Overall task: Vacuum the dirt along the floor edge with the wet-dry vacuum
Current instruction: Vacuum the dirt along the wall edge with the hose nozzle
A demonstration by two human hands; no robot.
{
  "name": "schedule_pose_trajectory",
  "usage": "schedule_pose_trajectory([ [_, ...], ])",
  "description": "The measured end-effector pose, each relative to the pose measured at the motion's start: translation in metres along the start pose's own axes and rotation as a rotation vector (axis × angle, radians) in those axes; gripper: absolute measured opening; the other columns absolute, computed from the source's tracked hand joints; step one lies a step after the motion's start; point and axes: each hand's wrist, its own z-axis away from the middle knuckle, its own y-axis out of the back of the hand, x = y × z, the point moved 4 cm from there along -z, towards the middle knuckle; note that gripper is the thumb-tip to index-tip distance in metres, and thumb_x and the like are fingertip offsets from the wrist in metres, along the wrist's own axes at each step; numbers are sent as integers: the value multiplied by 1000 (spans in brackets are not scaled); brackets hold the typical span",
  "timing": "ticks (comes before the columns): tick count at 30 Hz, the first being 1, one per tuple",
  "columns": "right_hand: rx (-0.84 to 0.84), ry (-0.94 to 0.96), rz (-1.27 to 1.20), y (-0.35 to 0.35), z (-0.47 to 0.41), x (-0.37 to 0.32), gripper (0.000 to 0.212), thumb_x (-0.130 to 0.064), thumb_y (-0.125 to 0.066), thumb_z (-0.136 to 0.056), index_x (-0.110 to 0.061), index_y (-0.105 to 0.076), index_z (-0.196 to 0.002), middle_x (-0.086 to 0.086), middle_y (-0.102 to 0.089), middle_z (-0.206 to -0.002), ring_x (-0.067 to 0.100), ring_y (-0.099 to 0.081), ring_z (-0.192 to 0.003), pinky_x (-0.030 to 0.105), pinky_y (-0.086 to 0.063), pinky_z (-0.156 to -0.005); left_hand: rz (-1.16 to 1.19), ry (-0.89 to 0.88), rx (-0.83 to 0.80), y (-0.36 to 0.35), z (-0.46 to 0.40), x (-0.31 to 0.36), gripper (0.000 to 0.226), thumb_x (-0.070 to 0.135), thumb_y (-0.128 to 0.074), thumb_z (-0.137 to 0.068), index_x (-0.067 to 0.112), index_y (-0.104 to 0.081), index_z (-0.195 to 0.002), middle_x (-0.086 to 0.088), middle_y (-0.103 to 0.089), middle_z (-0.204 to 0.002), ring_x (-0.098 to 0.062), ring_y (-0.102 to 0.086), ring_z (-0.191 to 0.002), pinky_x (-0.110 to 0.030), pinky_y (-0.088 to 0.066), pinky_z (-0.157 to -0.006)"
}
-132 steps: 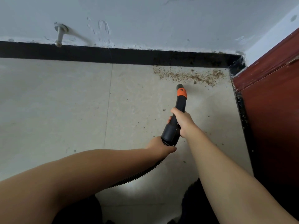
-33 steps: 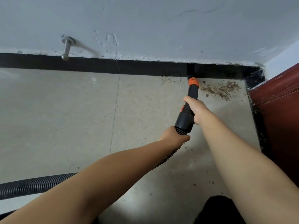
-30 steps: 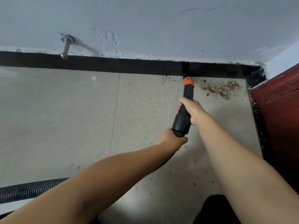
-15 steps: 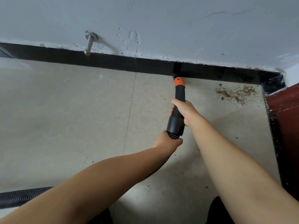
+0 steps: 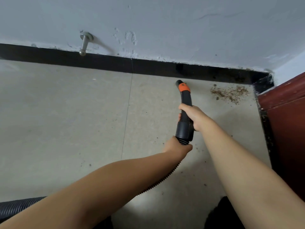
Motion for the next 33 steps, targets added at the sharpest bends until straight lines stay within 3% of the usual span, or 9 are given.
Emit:
schedule_pose_trajectory([
  [6,26,38,-50,-30,-3,-6,12,-9,-58,-85,-10,-47,-90,7,-54,-63,18,-52,-50,30,-50,-56,-79,-6,78,40,-3,2,24,20,-64,-78,17,-52,-100,-5,-61,-76,-21,-58,-63,-32,-54,-66],
  [9,123,43,-114,-17,-5,-6,12,-9,-57,-85,-9,-48,-92,7,-54,-64,19,-53,-51,31,-50,-57,-133,4,25,41,-9,8,28,20,-65,-77,14,-55,-103,-5,-62,-76,-21,-59,-61,-36,-57,-69],
  [13,237,22,-168,8,3,11,11,-10,-58,-86,-8,-50,-93,7,-55,-66,19,-54,-53,30,-51,-58,-210,25,-83,25,-8,8,22,16,-66,-79,10,-55,-97,-5,-58,-72,-19,-55,-57,-30,-52,-61],
  [21,322,-2,-275,77,22,41,11,-13,-59,-88,-8,-49,-87,7,-55,-68,20,-54,-55,31,-52,-60,-325,-22,-189,-36,4,5,20,20,-67,-77,13,-57,-93,-6,-62,-77,-21,-60,-60,-35,-58,-70],
  [27,206,-73,-314,125,20,36,13,-15,-60,-89,-9,-49,-92,6,-55,-67,19,-55,-54,32,-50,-56,-244,18,-306,-74,6,27,31,19,-68,-80,7,-58,-106,-6,-64,-74,-18,-59,-57,-31,-57,-69],
  [33,105,-86,-151,117,14,23,12,-12,-59,-88,-10,-47,-90,7,-55,-68,20,-55,-54,32,-51,-58,-152,58,-242,-81,8,27,26,16,-67,-82,7,-54,-102,-5,-60,-70,-16,-56,-52,-24,-51,-55],
])
